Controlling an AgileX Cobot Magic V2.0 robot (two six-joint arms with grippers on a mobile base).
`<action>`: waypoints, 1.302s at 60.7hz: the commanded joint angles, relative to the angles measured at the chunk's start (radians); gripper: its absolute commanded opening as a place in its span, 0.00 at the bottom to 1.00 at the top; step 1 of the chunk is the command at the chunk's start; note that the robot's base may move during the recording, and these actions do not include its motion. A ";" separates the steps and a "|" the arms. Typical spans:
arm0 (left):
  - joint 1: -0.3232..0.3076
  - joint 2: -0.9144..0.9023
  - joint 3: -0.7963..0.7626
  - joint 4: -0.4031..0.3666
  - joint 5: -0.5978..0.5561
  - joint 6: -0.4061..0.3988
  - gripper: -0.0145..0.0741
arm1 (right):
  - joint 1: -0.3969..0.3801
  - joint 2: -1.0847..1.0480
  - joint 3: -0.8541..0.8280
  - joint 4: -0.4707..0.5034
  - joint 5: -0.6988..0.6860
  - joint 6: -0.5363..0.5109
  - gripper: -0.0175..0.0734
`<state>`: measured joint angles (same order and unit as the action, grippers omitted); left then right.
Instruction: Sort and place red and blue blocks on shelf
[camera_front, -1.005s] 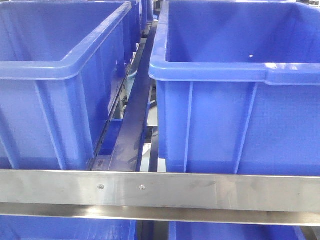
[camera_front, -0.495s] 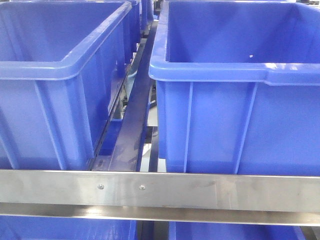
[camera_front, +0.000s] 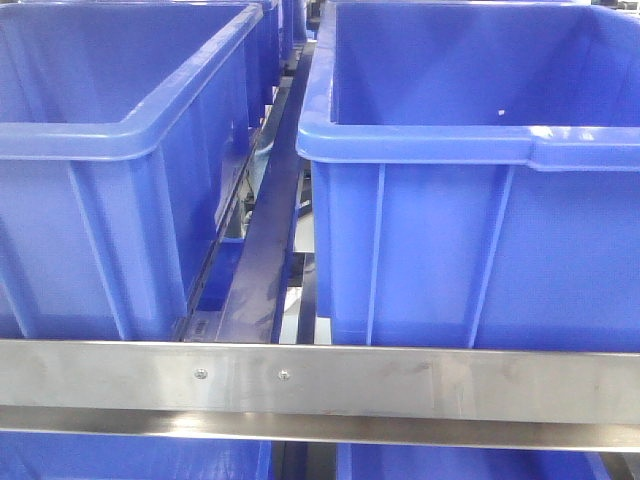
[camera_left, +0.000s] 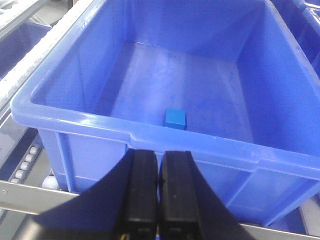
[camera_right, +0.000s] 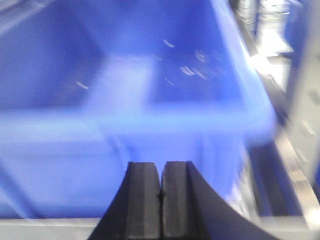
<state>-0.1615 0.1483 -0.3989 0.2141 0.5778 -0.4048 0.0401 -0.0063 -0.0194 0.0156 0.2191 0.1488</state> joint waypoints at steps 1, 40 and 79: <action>-0.002 0.010 -0.029 0.002 -0.076 -0.003 0.30 | -0.022 -0.024 0.005 0.017 -0.125 -0.009 0.25; -0.002 0.010 -0.029 0.002 -0.076 -0.003 0.30 | -0.023 -0.025 0.027 -0.007 -0.103 -0.009 0.25; -0.002 0.010 -0.029 0.002 -0.076 -0.003 0.30 | -0.023 -0.025 0.027 -0.007 -0.103 -0.009 0.25</action>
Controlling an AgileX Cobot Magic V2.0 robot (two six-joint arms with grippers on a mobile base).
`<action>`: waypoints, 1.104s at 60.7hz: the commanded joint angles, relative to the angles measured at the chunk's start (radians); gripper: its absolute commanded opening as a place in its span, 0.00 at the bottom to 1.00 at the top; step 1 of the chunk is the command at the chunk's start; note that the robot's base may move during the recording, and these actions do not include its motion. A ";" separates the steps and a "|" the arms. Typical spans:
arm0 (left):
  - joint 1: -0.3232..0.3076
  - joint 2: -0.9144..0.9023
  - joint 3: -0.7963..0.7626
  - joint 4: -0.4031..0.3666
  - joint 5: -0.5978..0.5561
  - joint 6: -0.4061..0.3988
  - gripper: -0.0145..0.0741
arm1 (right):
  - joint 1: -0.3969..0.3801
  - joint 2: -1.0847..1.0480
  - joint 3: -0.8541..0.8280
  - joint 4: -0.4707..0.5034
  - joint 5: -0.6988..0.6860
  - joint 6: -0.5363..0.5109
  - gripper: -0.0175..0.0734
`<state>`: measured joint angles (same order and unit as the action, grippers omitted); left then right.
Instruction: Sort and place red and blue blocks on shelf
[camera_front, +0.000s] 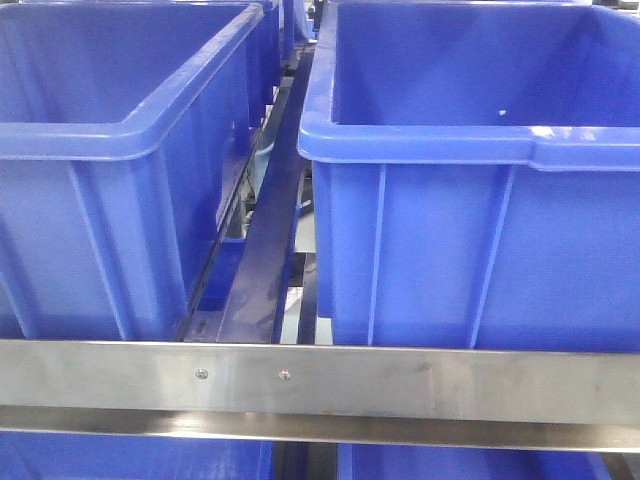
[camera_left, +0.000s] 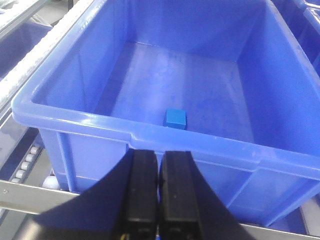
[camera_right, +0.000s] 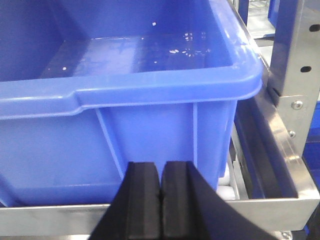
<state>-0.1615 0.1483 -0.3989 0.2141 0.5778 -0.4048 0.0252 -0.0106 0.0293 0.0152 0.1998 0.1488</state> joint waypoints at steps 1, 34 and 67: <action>-0.002 0.010 -0.029 0.002 -0.076 -0.003 0.30 | -0.008 -0.021 -0.021 -0.006 -0.083 -0.009 0.25; 0.030 0.003 0.016 0.008 -0.155 -0.005 0.30 | -0.008 -0.021 -0.021 -0.006 -0.083 -0.009 0.25; 0.039 -0.171 0.410 -0.158 -0.612 -0.005 0.30 | -0.008 -0.021 -0.021 -0.006 -0.083 -0.009 0.25</action>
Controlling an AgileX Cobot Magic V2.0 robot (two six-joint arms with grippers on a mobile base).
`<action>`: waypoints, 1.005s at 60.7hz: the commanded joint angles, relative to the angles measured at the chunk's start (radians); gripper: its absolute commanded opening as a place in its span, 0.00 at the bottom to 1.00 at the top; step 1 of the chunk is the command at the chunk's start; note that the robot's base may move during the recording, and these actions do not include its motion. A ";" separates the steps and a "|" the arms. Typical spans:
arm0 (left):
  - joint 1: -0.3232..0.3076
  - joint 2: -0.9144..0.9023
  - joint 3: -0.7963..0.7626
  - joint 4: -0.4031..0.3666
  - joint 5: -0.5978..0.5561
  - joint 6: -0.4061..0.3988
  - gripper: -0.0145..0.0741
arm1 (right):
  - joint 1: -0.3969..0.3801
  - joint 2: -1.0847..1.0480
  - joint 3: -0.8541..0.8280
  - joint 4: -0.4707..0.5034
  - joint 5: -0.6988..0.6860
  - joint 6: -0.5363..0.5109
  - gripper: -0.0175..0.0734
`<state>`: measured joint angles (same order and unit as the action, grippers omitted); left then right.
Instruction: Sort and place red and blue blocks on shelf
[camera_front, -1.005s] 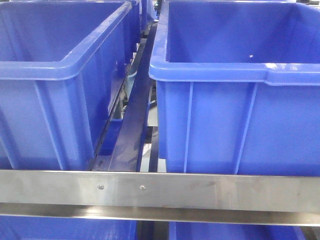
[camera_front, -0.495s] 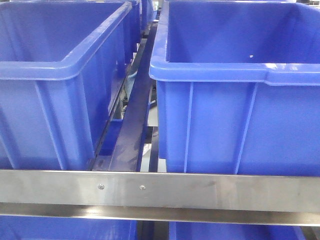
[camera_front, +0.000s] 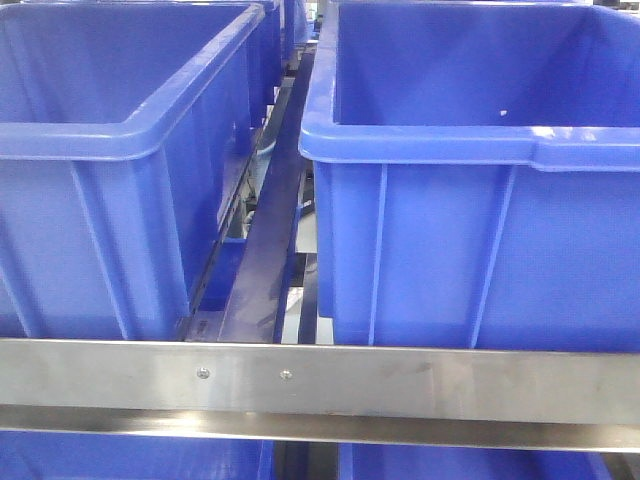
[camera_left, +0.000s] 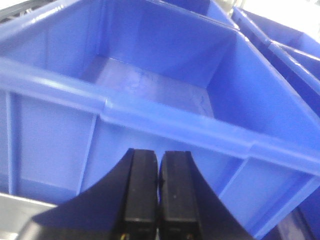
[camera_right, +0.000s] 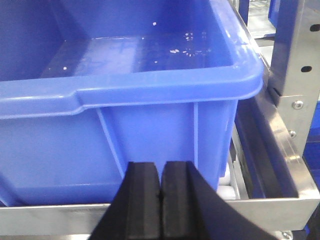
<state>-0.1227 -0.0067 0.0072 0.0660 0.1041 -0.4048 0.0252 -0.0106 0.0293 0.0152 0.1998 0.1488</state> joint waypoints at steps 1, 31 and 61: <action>0.001 -0.016 0.006 -0.010 -0.138 -0.005 0.30 | -0.008 -0.021 -0.021 -0.006 -0.083 -0.009 0.25; 0.001 -0.016 0.009 -0.010 -0.136 -0.005 0.30 | -0.008 -0.020 -0.021 -0.006 -0.083 -0.009 0.25; 0.001 -0.016 0.025 -0.010 -0.161 0.105 0.30 | -0.008 -0.020 -0.021 -0.006 -0.083 -0.009 0.25</action>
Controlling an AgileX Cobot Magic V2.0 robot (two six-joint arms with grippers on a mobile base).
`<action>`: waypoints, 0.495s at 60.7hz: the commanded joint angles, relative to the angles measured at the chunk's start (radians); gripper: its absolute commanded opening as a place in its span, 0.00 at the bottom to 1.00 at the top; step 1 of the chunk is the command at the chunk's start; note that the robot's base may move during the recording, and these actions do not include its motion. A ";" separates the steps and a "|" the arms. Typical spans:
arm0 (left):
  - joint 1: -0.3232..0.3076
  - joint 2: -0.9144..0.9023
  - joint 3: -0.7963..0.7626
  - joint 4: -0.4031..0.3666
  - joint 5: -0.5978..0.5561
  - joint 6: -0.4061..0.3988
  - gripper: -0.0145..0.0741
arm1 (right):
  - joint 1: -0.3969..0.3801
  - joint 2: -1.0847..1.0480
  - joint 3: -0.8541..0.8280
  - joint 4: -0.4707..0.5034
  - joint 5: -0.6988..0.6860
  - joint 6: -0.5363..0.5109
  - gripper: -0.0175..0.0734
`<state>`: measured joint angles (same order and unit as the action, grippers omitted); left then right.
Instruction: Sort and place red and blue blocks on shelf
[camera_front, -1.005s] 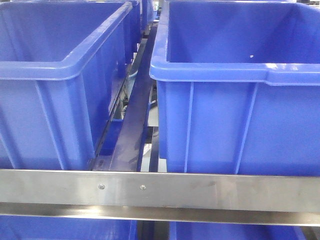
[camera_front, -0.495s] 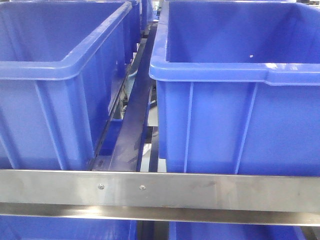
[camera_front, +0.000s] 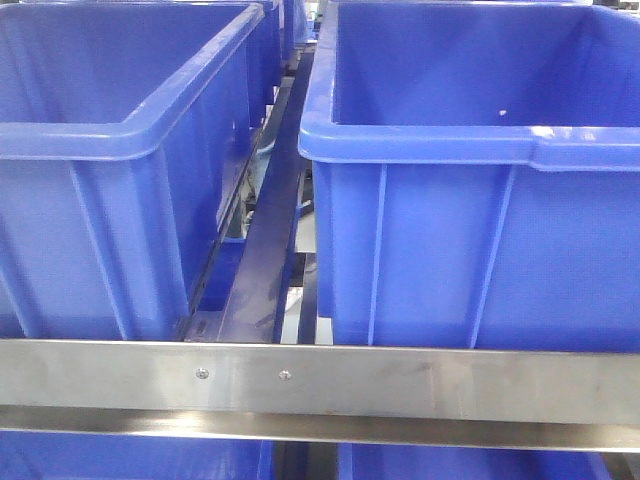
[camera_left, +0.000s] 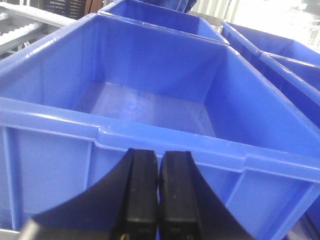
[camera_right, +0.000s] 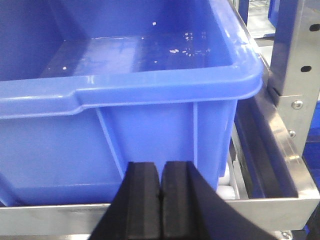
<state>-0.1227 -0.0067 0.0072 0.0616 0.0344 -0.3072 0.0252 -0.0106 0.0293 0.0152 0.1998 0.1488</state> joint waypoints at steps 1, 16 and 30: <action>0.001 -0.016 0.025 -0.006 -0.091 0.007 0.30 | -0.008 -0.020 -0.021 -0.006 -0.083 -0.009 0.25; 0.001 -0.016 0.025 -0.006 -0.091 0.007 0.30 | -0.008 -0.020 -0.021 -0.006 -0.083 -0.009 0.25; 0.001 -0.016 0.025 -0.006 -0.091 0.007 0.30 | -0.008 -0.020 -0.021 -0.006 -0.083 -0.009 0.25</action>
<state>-0.1227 -0.0067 0.0072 0.0616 0.0344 -0.3030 0.0252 -0.0106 0.0293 0.0152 0.1998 0.1488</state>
